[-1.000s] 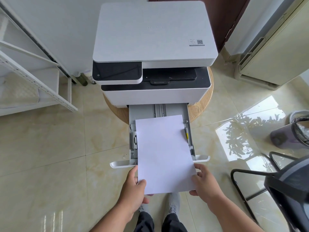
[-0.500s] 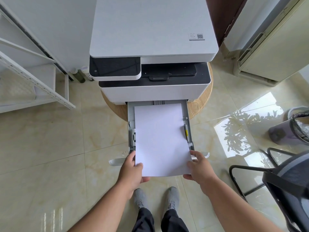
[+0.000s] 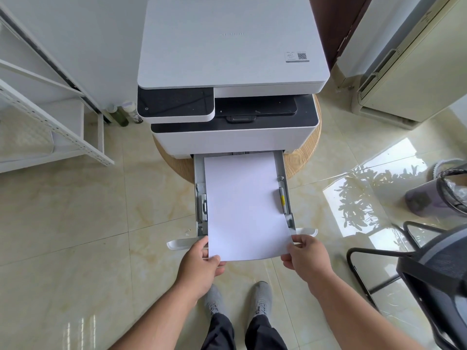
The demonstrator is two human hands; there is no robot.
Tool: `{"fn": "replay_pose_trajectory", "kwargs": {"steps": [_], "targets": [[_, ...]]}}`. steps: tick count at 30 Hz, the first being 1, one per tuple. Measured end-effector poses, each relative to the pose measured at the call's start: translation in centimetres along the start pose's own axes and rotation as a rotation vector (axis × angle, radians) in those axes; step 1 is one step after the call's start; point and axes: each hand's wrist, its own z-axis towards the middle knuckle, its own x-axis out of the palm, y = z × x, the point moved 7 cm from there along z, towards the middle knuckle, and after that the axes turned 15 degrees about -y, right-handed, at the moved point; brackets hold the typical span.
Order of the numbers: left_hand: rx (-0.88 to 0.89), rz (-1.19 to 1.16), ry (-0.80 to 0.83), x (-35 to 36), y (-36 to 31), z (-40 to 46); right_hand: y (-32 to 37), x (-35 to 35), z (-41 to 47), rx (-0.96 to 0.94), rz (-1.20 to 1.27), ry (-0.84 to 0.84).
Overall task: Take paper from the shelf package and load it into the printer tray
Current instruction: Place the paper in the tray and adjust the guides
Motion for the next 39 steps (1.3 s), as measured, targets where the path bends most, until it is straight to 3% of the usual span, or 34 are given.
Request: {"fn": "replay_pose_trajectory", "kwargs": {"steps": [17,39], "targets": [[0.272,0.290,-0.045,0.7,-1.7,3.6,2.8,1.1,1.1,-0.022,-0.002,0.001],[0.352,0.501,-0.246,1.3,-3.5,6.0,3.6,3.3,4.0,0.069,-0.009,-0.025]]}}
